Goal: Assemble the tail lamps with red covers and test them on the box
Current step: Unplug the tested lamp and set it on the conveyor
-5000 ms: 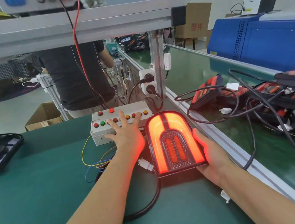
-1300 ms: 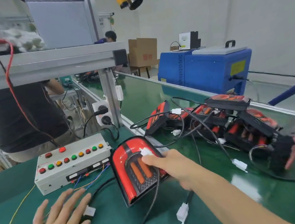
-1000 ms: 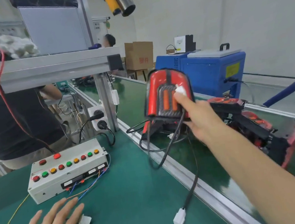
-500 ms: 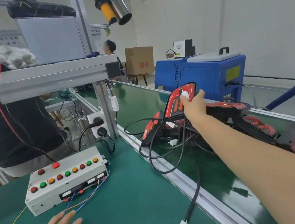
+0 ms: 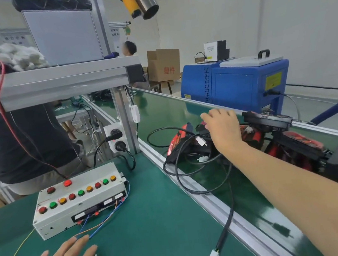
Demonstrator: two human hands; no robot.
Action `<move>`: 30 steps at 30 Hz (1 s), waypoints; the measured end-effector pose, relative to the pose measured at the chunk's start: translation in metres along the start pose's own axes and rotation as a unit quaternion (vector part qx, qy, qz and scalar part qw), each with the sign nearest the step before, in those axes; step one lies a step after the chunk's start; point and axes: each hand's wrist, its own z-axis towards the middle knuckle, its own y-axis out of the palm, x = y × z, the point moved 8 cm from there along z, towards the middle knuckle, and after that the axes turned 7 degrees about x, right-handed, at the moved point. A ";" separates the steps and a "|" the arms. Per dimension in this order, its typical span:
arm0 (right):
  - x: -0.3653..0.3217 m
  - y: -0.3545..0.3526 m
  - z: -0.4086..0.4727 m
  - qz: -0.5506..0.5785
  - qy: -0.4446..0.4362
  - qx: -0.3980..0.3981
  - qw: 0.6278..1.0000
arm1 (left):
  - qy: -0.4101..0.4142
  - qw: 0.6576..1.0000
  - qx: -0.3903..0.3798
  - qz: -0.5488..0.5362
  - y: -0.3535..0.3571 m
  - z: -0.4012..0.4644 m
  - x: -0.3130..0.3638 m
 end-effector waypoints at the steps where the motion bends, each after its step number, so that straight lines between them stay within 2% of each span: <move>1: -0.004 0.004 -0.004 -0.005 -0.010 -0.015 1.000 | 0.000 1.000 0.003 0.008 0.002 -0.001 -0.002; 8: -0.015 0.016 -0.014 -0.044 0.003 -0.119 0.992 | -0.010 0.999 -0.011 0.033 0.011 -0.008 -0.014; 12: -0.024 -0.006 -0.014 -0.047 0.004 -0.139 0.989 | -0.001 0.999 -0.026 0.047 0.011 -0.011 -0.015; 14: -0.045 -0.026 -0.020 -0.018 -0.014 -0.124 0.992 | 0.003 0.998 -0.027 0.050 0.009 -0.013 -0.014; 17: -0.106 -0.070 -0.050 0.098 -0.090 -0.068 0.989 | 0.010 0.997 -0.048 0.068 0.008 -0.017 -0.012; 20: -0.174 -0.116 -0.107 0.222 -0.202 0.002 0.954 | 0.007 0.993 -0.072 0.095 0.002 -0.015 -0.007; 21: -0.194 -0.117 -0.128 0.237 -0.236 -0.049 0.941 | 0.002 0.991 -0.094 0.100 0.002 -0.014 -0.006; 23: -0.226 -0.097 -0.171 0.240 -0.263 -0.225 0.907 | -0.009 0.987 -0.130 0.092 0.005 -0.017 -0.006; 24: -0.233 -0.087 -0.186 0.227 -0.267 -0.273 0.896 | -0.023 0.986 -0.144 0.082 0.008 -0.019 -0.009; 26: -0.242 -0.073 -0.203 0.215 -0.275 -0.308 0.885 | -0.038 0.987 -0.145 0.064 0.008 -0.019 -0.012; 28: -0.248 -0.064 -0.213 0.209 -0.273 -0.328 0.880 | -0.038 0.992 -0.104 0.062 -0.003 -0.015 -0.012; 29: -0.249 -0.065 -0.213 0.208 -0.265 -0.332 0.881 | -0.036 0.995 -0.075 0.059 -0.009 -0.013 -0.012; 30: -0.249 -0.069 -0.209 0.229 -0.253 -0.296 0.892 | -0.039 0.997 -0.042 0.049 -0.017 -0.010 -0.014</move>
